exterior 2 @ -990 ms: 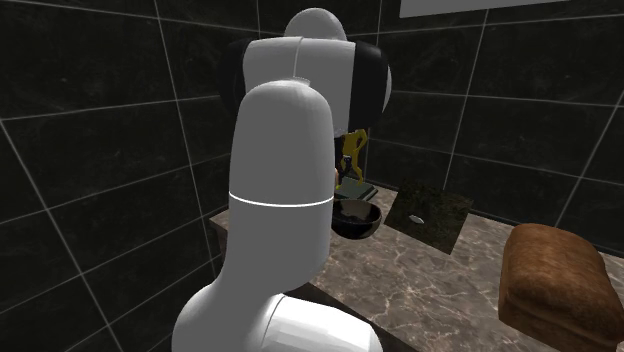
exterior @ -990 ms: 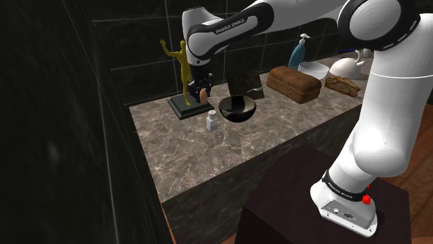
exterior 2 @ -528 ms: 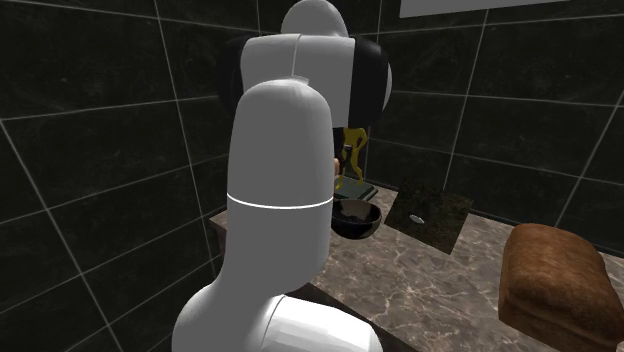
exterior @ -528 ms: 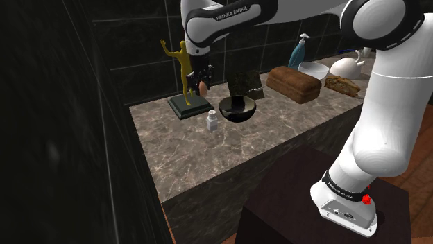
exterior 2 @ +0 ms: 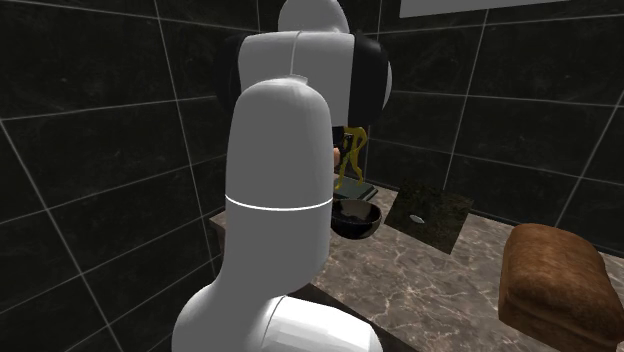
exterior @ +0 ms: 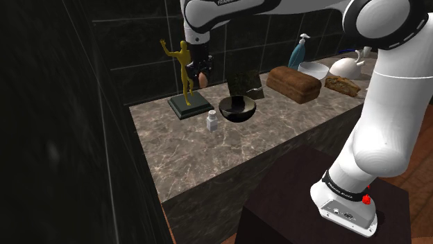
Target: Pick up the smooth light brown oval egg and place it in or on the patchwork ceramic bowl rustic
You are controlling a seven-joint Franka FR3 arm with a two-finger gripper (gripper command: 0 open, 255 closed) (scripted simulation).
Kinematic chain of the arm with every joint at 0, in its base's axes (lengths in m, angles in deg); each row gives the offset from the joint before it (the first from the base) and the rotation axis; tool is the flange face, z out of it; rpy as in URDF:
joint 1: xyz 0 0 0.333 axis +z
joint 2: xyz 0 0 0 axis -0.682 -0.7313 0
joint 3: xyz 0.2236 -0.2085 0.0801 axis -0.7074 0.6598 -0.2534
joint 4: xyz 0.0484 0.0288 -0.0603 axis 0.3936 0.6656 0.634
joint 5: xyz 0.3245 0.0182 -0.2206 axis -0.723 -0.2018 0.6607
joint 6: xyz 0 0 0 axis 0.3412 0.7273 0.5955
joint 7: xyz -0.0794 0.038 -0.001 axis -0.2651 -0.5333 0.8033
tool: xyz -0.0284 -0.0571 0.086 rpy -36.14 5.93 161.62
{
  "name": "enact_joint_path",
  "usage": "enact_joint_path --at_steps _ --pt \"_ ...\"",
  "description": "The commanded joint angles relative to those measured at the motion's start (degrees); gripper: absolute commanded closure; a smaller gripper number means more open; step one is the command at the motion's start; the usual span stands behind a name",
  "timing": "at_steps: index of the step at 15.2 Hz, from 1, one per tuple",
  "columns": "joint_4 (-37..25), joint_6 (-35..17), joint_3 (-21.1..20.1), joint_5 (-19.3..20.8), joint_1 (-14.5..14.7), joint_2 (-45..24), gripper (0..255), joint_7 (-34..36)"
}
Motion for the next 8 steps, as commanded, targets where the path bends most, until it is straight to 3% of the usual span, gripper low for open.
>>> enact_joint_path --at_steps 1,8 --pt "2.4 -0.2 0.2 -0.3 -0.5 2.2 255 -0.7" --pt "20.8 -4.5 2.6 -1.3 -3.5 16.7 255 -6.1"
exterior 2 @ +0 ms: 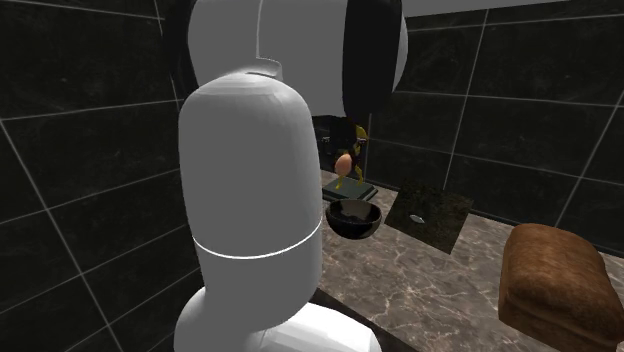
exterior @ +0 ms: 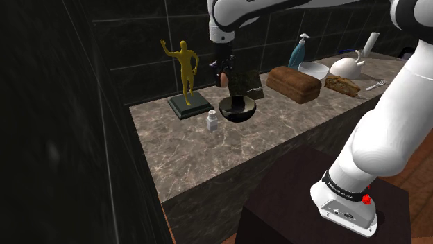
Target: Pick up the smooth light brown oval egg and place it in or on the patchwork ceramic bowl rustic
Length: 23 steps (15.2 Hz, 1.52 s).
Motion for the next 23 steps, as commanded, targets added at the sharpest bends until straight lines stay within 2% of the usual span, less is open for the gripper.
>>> enact_joint_path --at_steps 1,5,17,23 --pt "5.5 -1.5 1.0 -0.2 -0.9 4.2 255 -2.0" --pt "13.3 -2.4 2.9 0.0 -2.3 11.2 255 -5.1" --pt "20.7 -12.2 2.9 0.3 -2.4 8.8 255 -4.6" --pt "20.7 -12.2 2.9 0.3 -2.4 8.8 255 -4.6"
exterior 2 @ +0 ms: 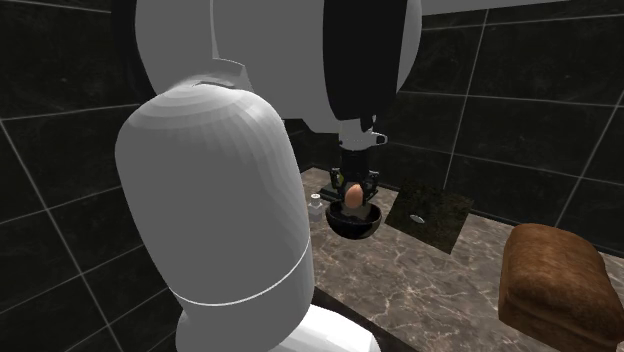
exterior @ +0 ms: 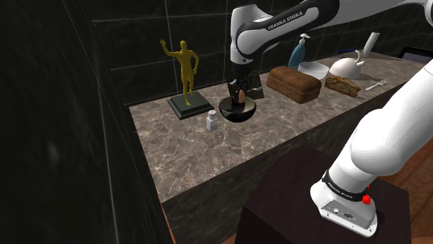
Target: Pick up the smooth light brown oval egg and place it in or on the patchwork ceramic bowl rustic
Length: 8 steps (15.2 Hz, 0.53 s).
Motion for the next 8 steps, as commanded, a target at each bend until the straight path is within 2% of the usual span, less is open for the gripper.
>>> enact_joint_path --at_steps 1,2,3,8 --pt "0.0 0.0 0.0 0.0 0.0 0.0 255 0.0" --pt "0.0 0.0 0.0 0.0 0.0 0.0 255 0.0" --pt "0.0 0.0 0.0 0.0 0.0 0.0 0 0.0" --pt "0.0 0.0 0.0 0.0 0.0 0.0 0 0.0"
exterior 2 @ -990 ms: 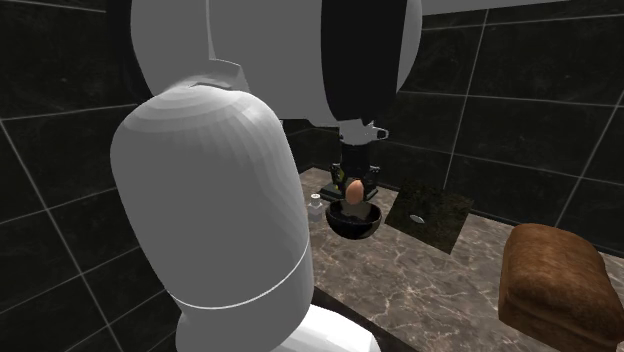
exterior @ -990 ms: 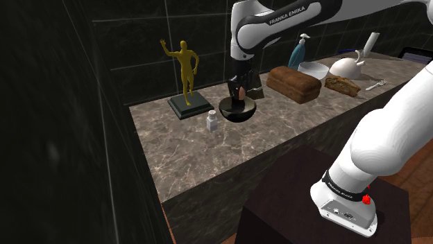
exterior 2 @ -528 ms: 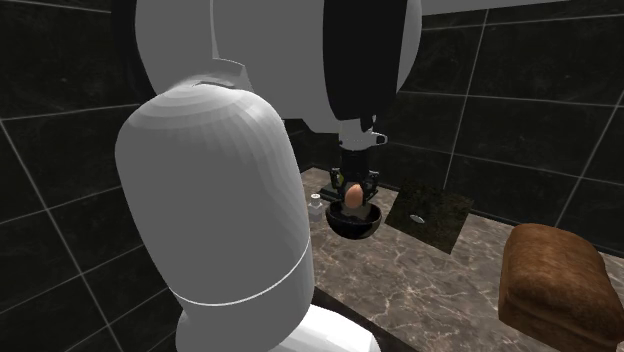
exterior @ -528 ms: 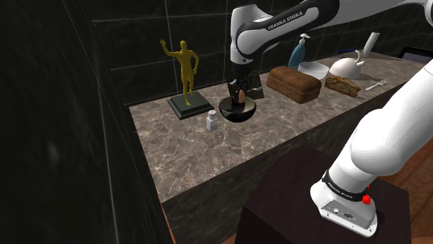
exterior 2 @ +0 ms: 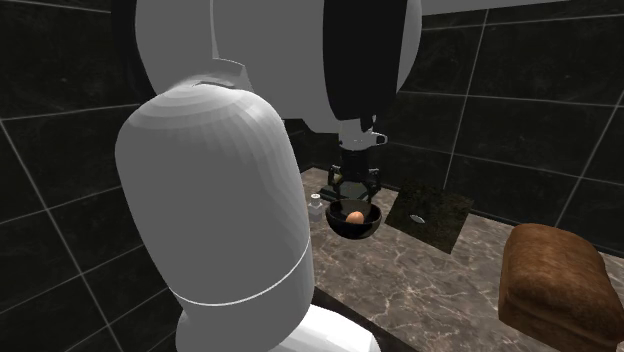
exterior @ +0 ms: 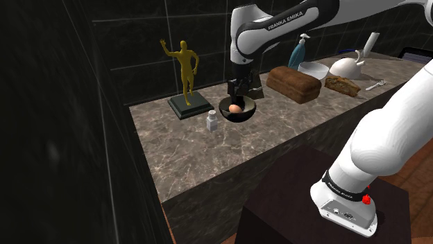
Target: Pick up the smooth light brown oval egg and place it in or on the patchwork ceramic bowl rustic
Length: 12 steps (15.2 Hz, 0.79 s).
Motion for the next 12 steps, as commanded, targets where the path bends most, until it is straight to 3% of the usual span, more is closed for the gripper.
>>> enact_joint_path --at_steps 1,4,12 --pt "-1.4 2.0 0.0 -0.1 0.0 0.5 0 0.0" --pt "-5.7 7.4 -0.2 -0.3 0.2 1.6 0 -0.1" --pt "-5.7 7.4 -0.2 -0.3 0.2 1.6 0 -0.1"
